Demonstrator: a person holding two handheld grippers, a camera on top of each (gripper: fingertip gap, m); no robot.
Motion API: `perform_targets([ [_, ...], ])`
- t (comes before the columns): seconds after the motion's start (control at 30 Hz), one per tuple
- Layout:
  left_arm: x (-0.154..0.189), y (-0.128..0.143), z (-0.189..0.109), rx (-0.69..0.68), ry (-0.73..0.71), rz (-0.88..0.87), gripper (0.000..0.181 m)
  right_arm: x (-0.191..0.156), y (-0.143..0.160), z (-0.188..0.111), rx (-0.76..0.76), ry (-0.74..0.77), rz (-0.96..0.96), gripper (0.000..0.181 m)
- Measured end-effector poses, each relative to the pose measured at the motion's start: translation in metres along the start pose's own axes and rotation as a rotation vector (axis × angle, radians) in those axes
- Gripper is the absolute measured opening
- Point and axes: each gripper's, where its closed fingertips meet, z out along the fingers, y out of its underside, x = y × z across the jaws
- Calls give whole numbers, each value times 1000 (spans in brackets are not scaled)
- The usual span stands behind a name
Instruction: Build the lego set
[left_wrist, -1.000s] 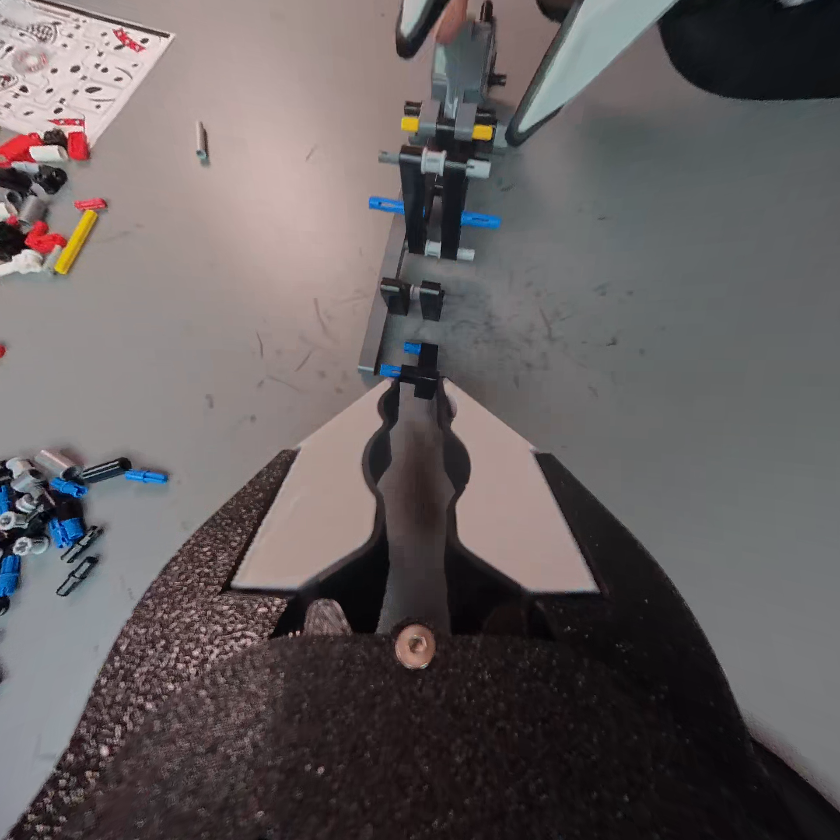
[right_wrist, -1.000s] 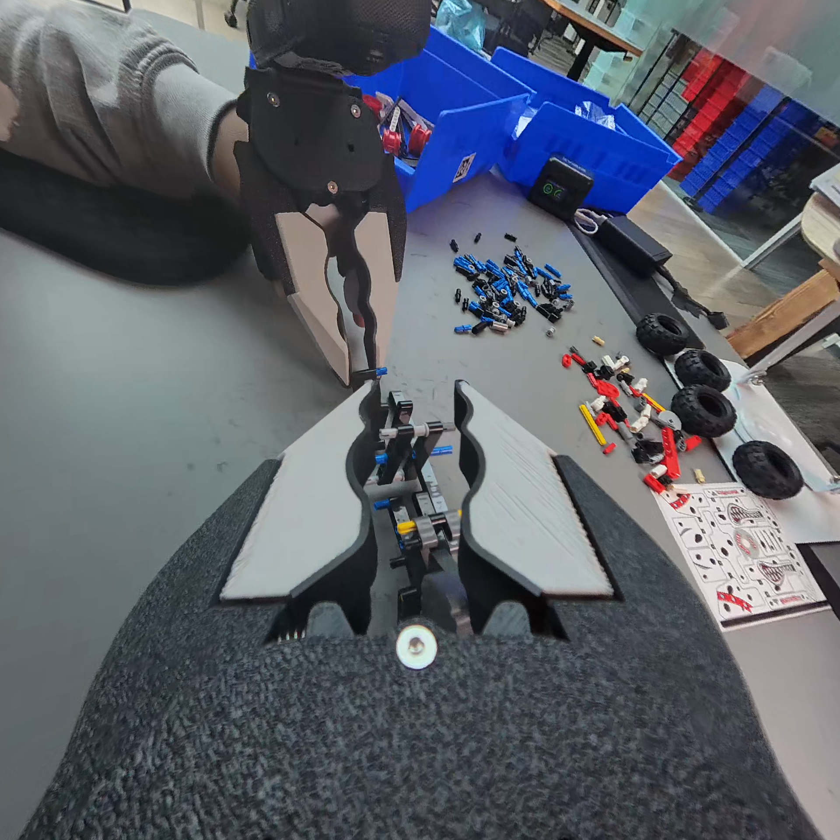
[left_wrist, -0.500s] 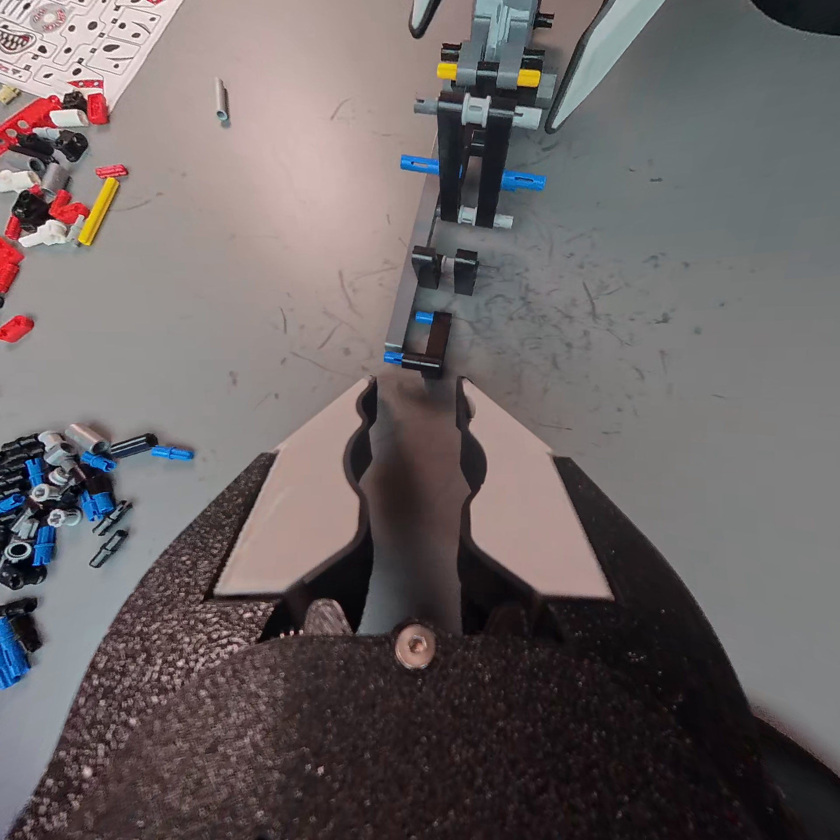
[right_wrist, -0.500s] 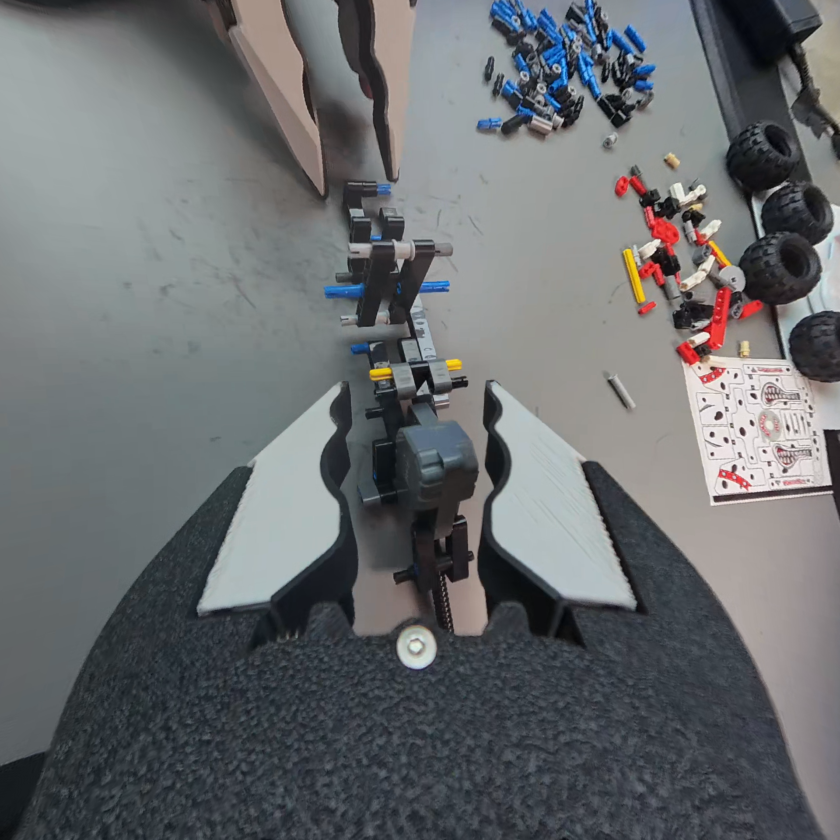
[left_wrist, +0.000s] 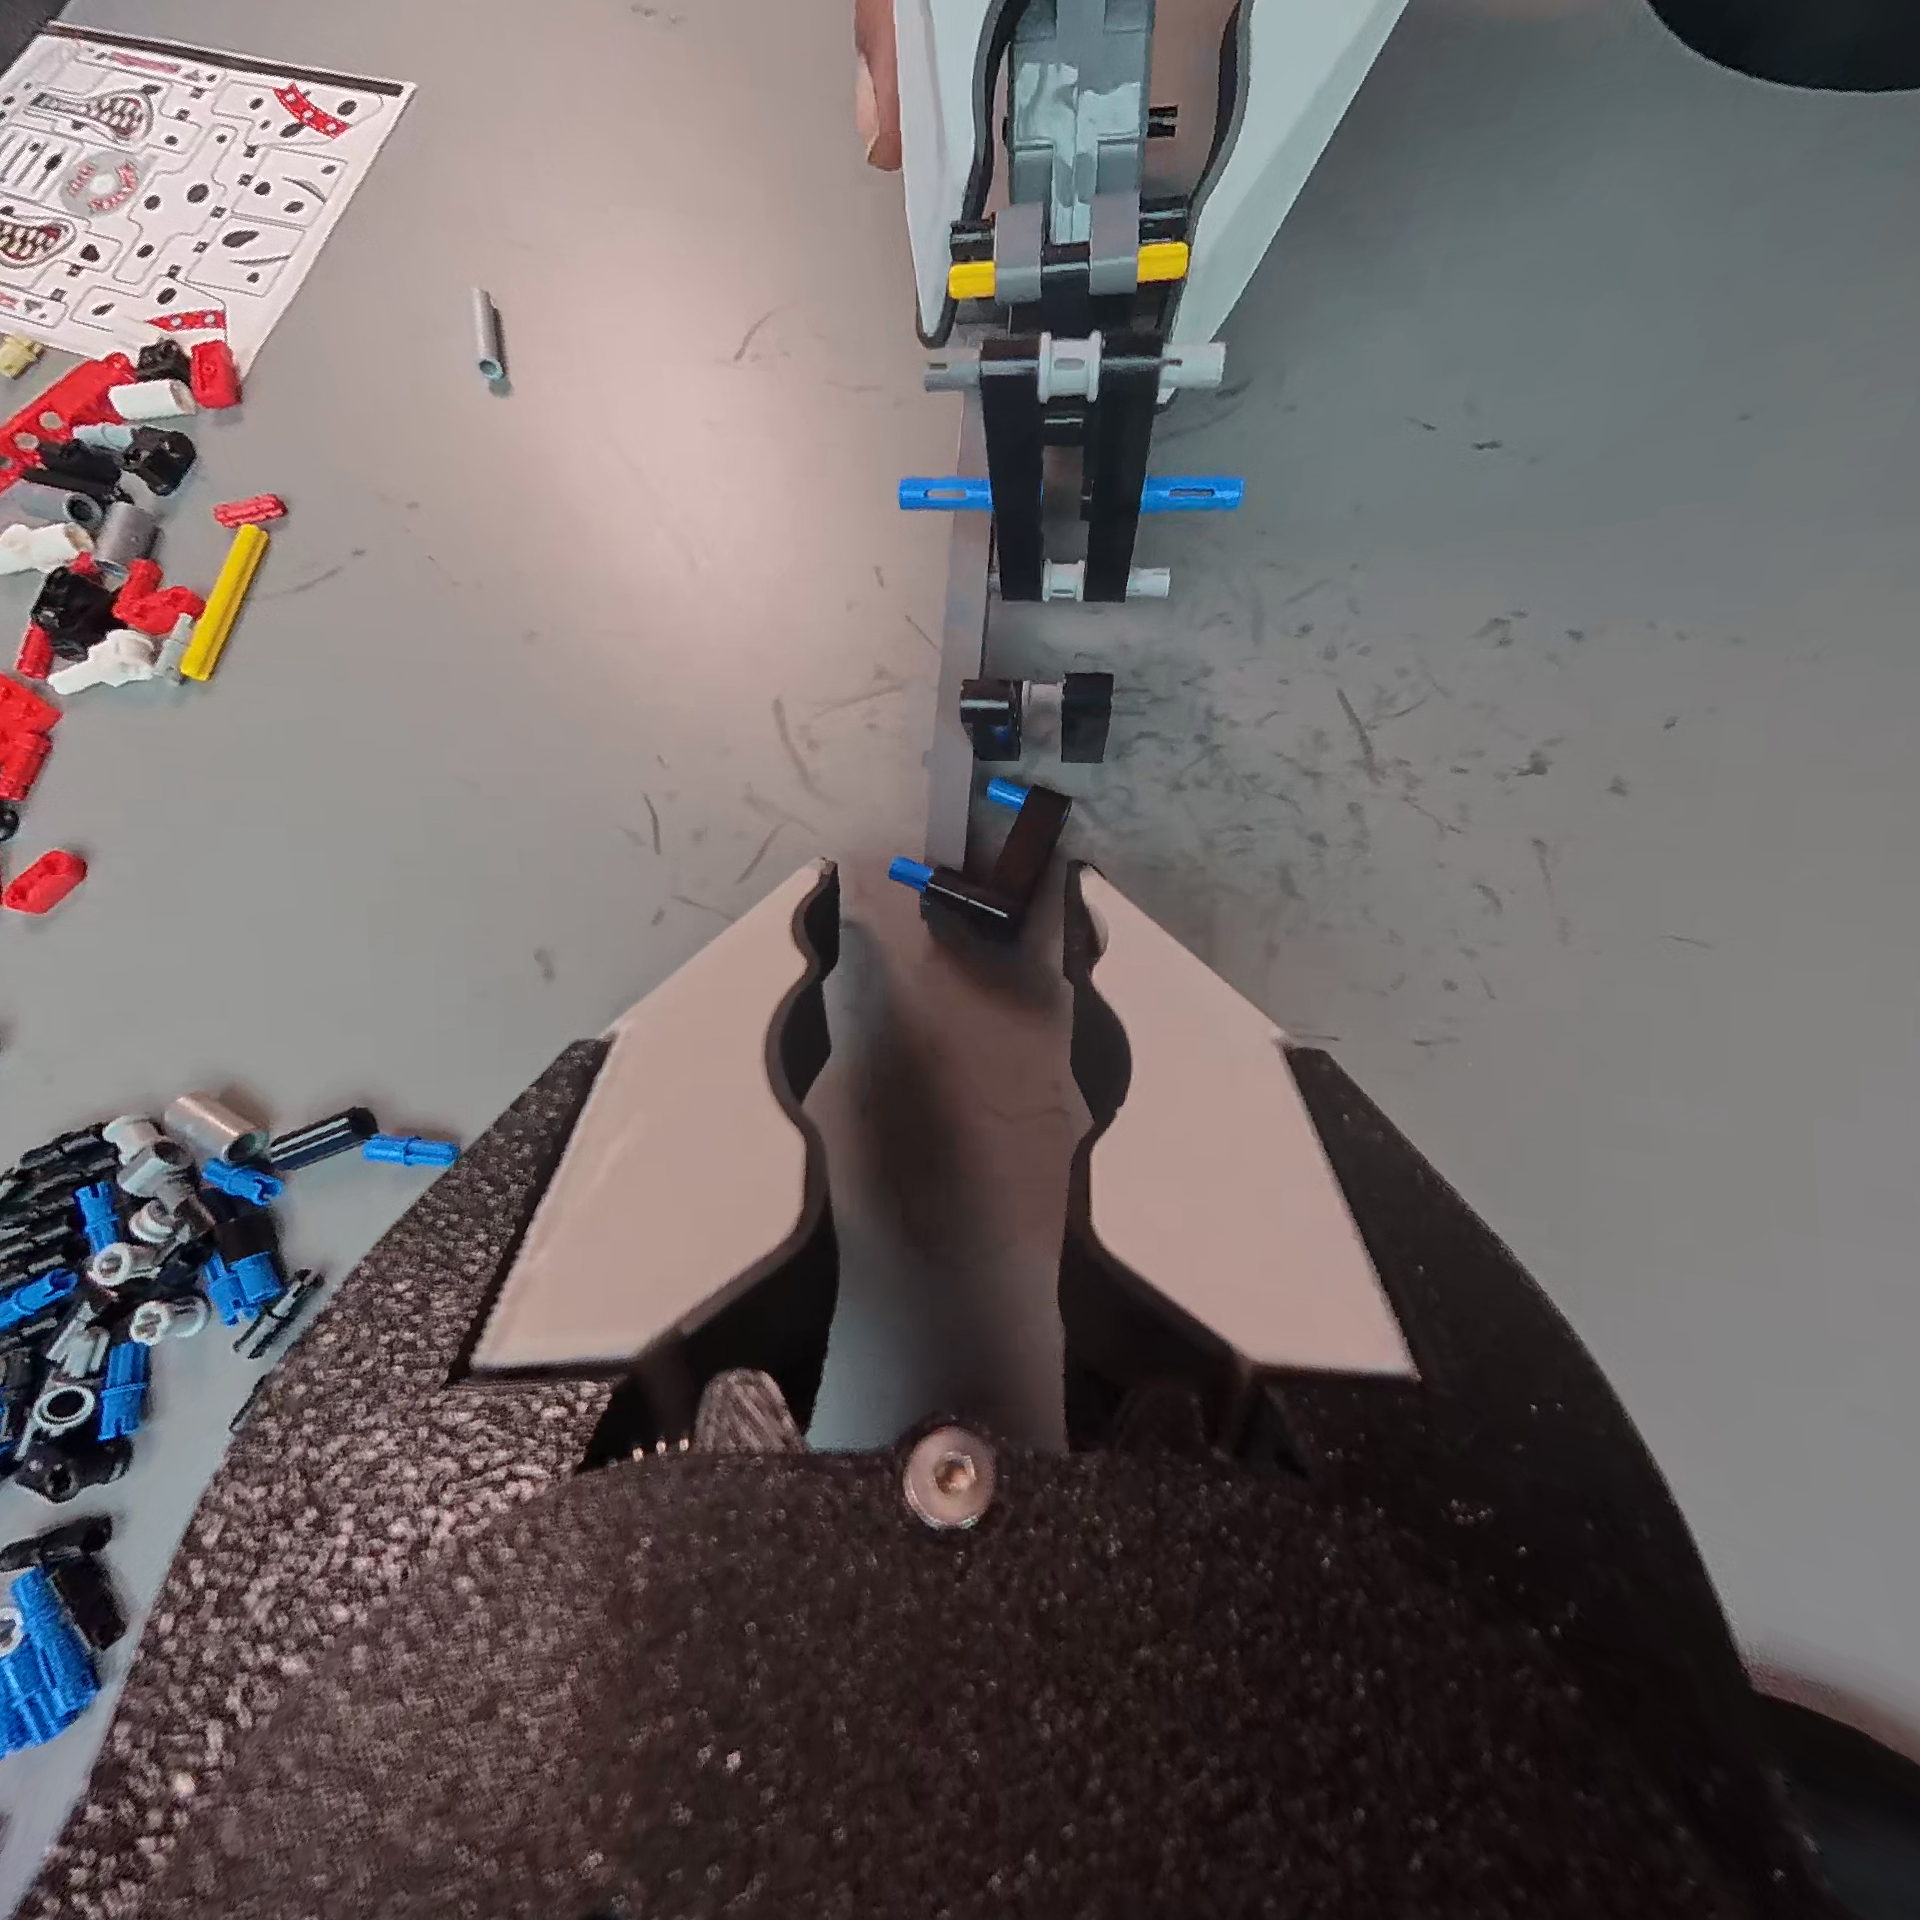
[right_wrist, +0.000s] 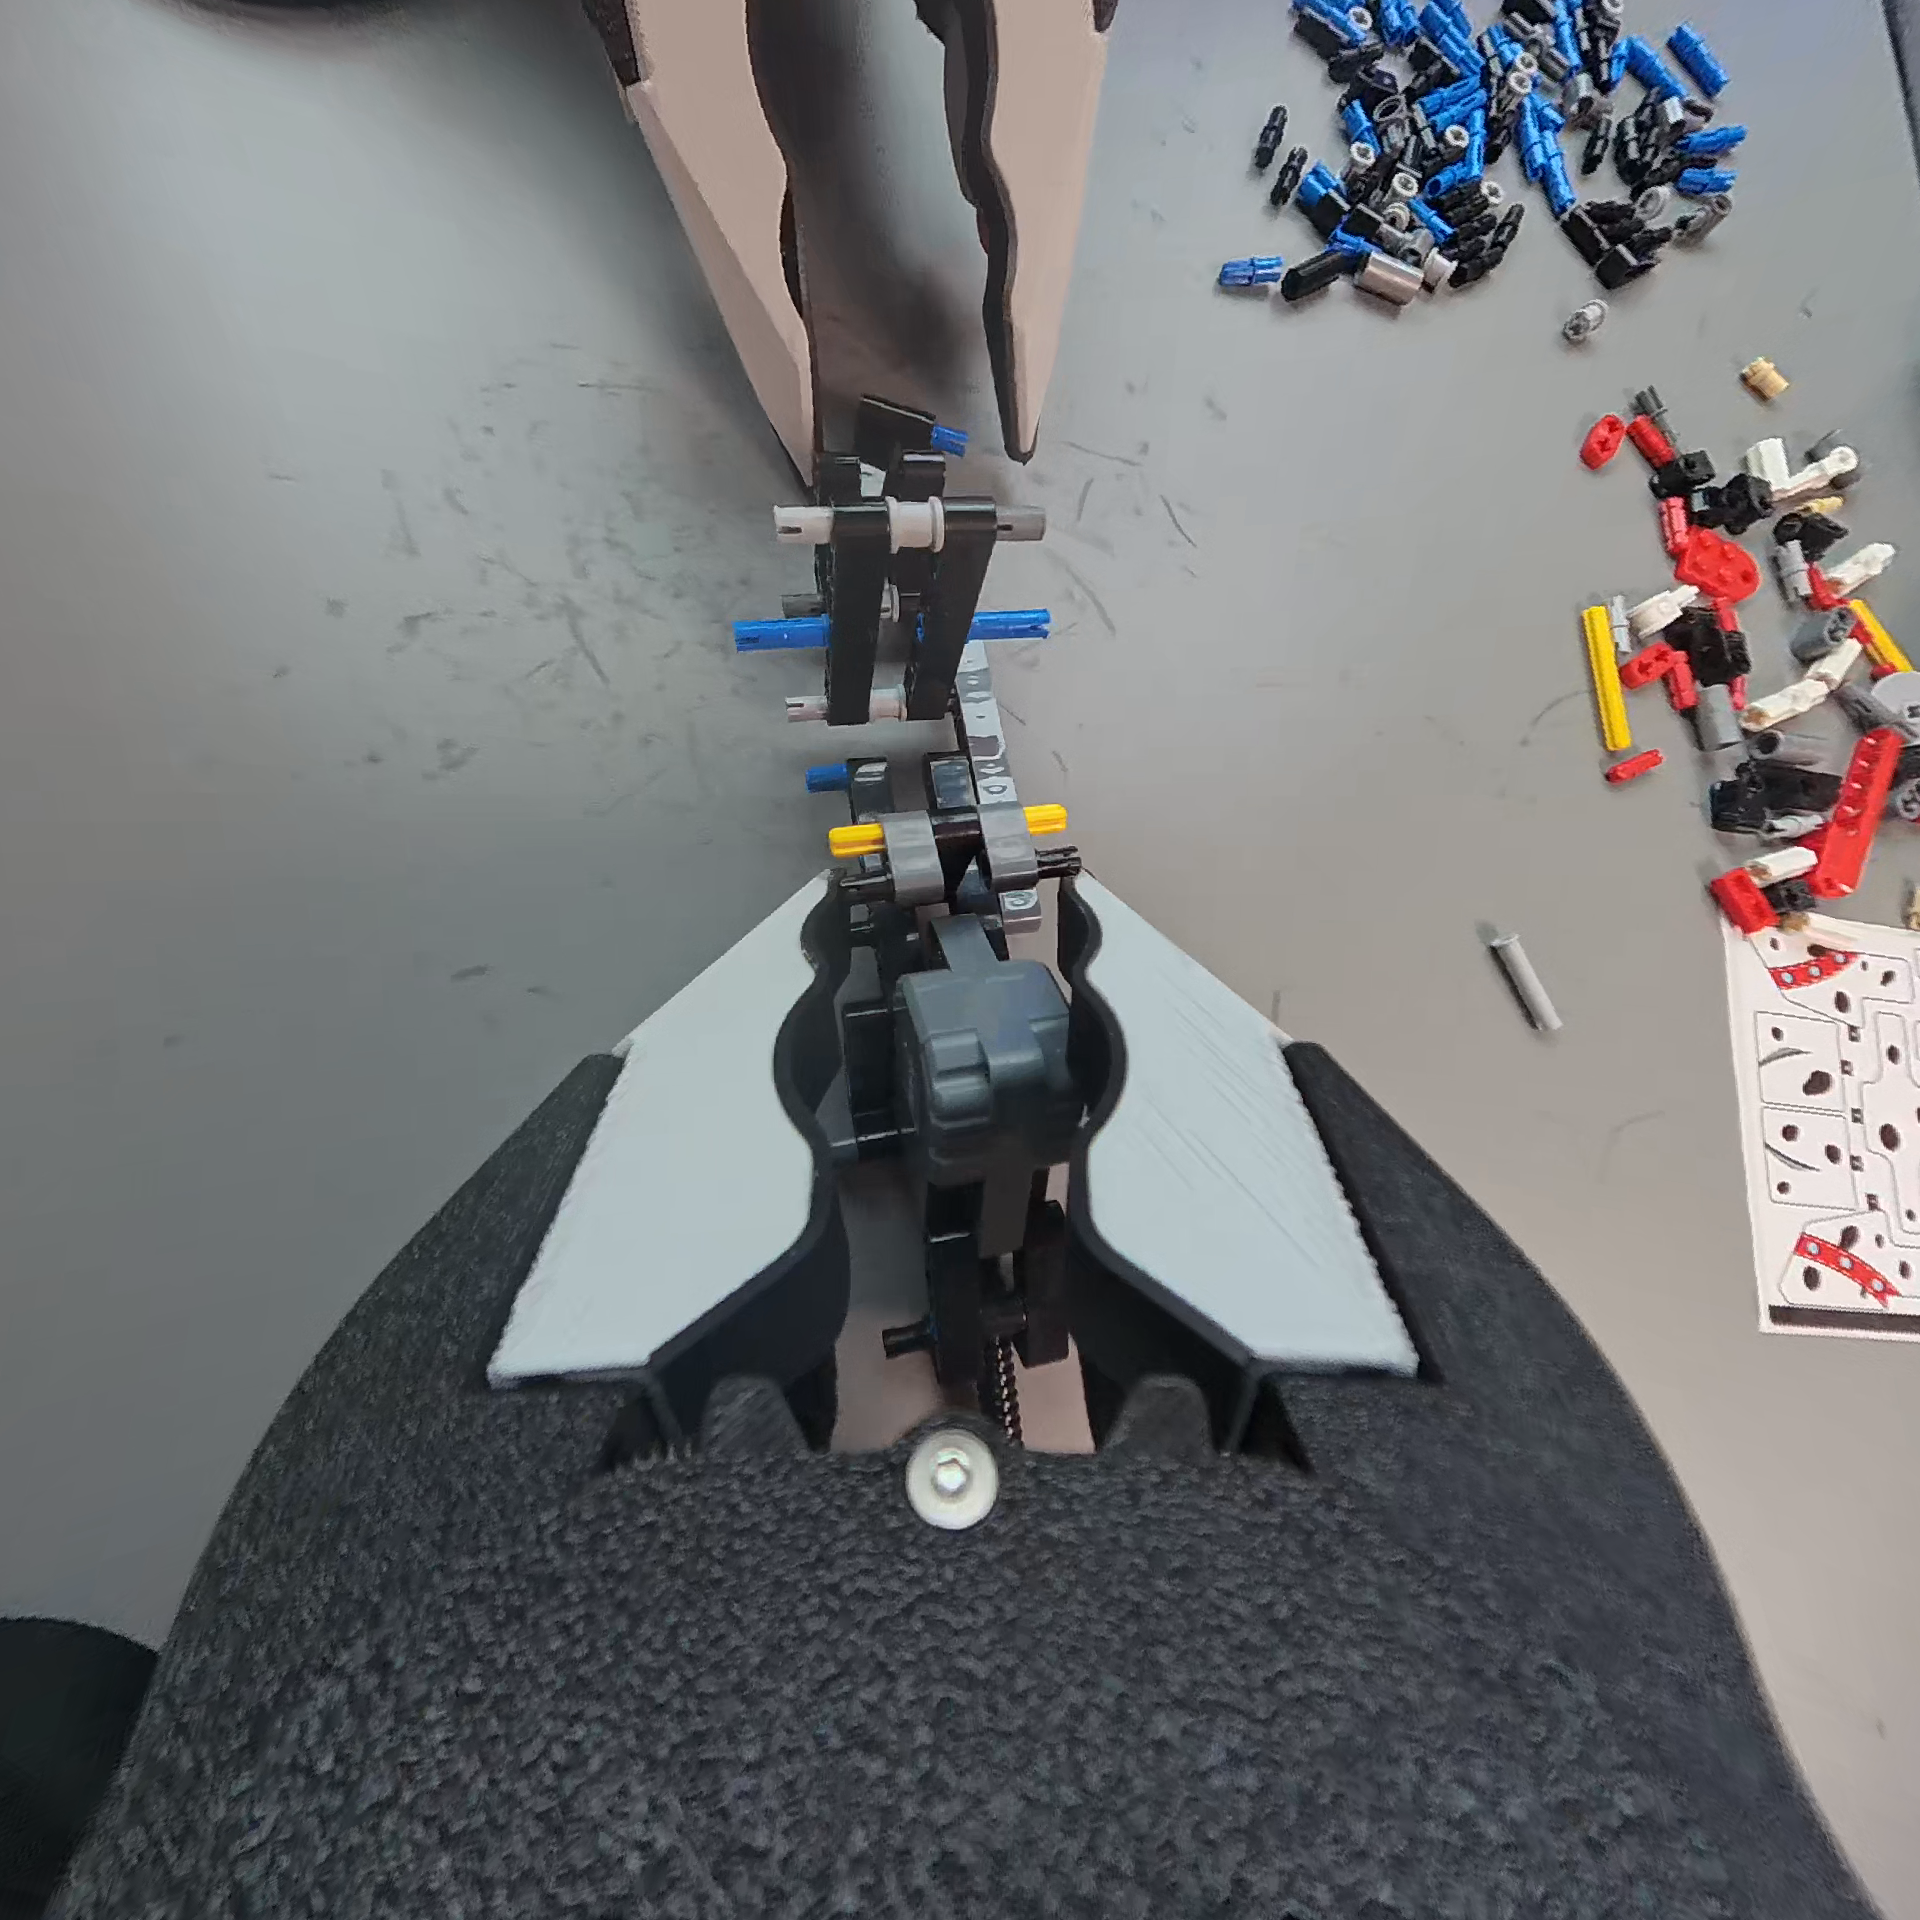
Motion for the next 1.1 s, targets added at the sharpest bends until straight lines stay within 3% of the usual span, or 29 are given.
perform_targets([
  [0.03,0,0,0,1,-11,11,46,0,0,0,-1,-4,0,40],
  [0.47,3,-4,-7,6,-139,121,42,2,-1,0,13,11,26,40],
  [0.63,8,-2,-7,-6,-124,150,33,4,3,-3,-3,29,30,40],
  [1.1,11,1,-3,-16,-98,131,26,6,6,-5,8,66,51,40],
])
